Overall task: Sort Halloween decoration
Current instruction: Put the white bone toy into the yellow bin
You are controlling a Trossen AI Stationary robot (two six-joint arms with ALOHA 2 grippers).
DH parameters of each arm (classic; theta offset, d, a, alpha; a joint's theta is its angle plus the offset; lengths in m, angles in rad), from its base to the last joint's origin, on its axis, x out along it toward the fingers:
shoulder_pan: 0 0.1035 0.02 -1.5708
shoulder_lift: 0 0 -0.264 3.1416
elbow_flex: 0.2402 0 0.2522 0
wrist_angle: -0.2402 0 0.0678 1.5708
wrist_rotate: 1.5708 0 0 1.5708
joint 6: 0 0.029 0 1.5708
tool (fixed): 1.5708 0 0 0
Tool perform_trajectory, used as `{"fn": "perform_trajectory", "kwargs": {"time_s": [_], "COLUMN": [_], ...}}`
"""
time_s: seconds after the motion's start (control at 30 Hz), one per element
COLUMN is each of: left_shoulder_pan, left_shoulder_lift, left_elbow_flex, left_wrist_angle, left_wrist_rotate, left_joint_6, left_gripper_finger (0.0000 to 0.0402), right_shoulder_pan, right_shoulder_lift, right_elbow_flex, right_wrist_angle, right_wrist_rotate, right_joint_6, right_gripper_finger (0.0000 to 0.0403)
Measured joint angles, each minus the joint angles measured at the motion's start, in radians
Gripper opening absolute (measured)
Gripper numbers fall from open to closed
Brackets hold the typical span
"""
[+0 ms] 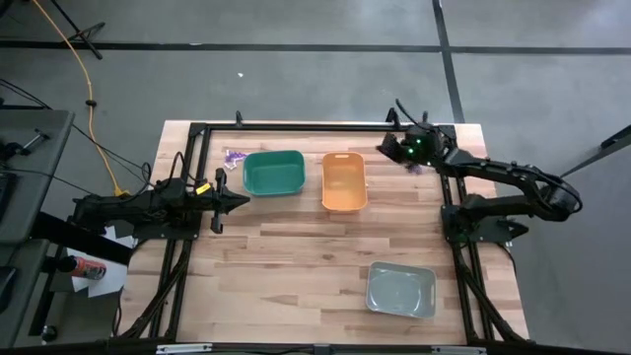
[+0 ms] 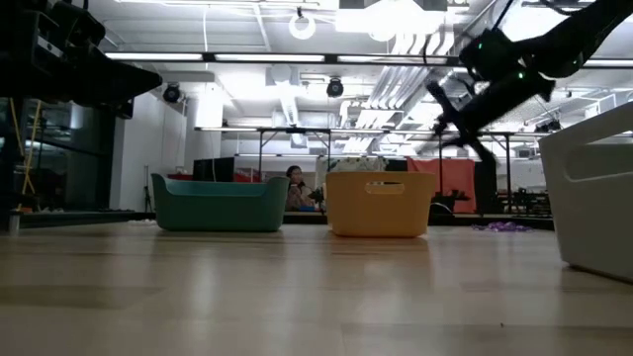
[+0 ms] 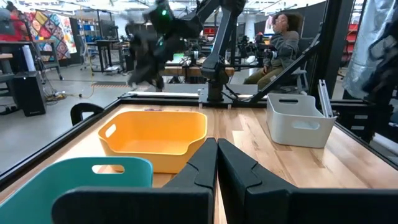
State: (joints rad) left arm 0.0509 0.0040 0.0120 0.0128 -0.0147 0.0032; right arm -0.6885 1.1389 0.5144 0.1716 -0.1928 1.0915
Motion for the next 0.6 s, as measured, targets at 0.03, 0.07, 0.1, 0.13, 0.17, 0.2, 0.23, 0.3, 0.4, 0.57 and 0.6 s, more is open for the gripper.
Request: {"fn": "perform_trajectory", "kwargs": {"time_s": [0.03, 0.07, 0.1, 0.13, 0.17, 0.2, 0.23, 0.3, 0.4, 0.57, 0.6], "left_shoulder_pan": [0.0, 0.0, 0.0, 0.0, 0.0, 0.0, 0.0, 0.0, 0.0, 0.0, 0.0], "left_shoulder_lift": [0.0, 0.0, 0.0, 0.0, 0.0, 0.0, 0.0, 0.0, 0.0, 0.0, 0.0], "left_elbow_flex": [0.0, 0.0, 0.0, 0.0, 0.0, 0.0, 0.0, 0.0, 0.0, 0.0, 0.0], "left_wrist_angle": [0.0, 0.0, 0.0, 0.0, 0.0, 0.0, 0.0, 0.0, 0.0, 0.0, 0.0], "left_wrist_rotate": [0.0, 0.0, 0.0, 0.0, 0.0, 0.0, 0.0, 0.0, 0.0, 0.0, 0.0], "left_joint_6": [0.0, 0.0, 0.0, 0.0, 0.0, 0.0, 0.0, 0.0, 0.0, 0.0, 0.0], "left_gripper_finger": [0.0001, 0.0001, 0.0001, 0.0001, 0.0001, 0.0001, 0.0001, 0.0001, 0.0001, 0.0001, 0.0001], "right_shoulder_pan": [0.011, 0.024, 0.04, 0.055, 0.069, 0.082, 0.096, 0.124, 0.158, 0.202, 0.208], "right_shoulder_lift": [0.0, 0.0, 0.0, 0.0, 0.0, 0.0, 0.0, 0.0, 0.0, 0.0, 0.0], "right_elbow_flex": [0.0, 0.0, 0.0, 0.0, 0.0, 0.001, 0.001, 0.001, 0.002, 0.002, 0.002], "right_wrist_angle": [0.069, 0.13, 0.195, 0.258, 0.316, 0.373, 0.427, 0.516, 0.631, 0.668, 0.661], "right_wrist_rotate": [-0.049, -0.083, -0.111, -0.133, -0.151, -0.164, -0.173, -0.175, -0.175, -0.185, -0.195], "right_joint_6": [-0.027, -0.053, -0.079, -0.108, -0.146, -0.186, -0.232, -0.35, -0.534, -0.701, -0.723], "right_gripper_finger": [0.0002, 0.0002, 0.0002, 0.0002, 0.0002, 0.0002, 0.0002, 0.0002, 0.0002, 0.0003, 0.0003]}}
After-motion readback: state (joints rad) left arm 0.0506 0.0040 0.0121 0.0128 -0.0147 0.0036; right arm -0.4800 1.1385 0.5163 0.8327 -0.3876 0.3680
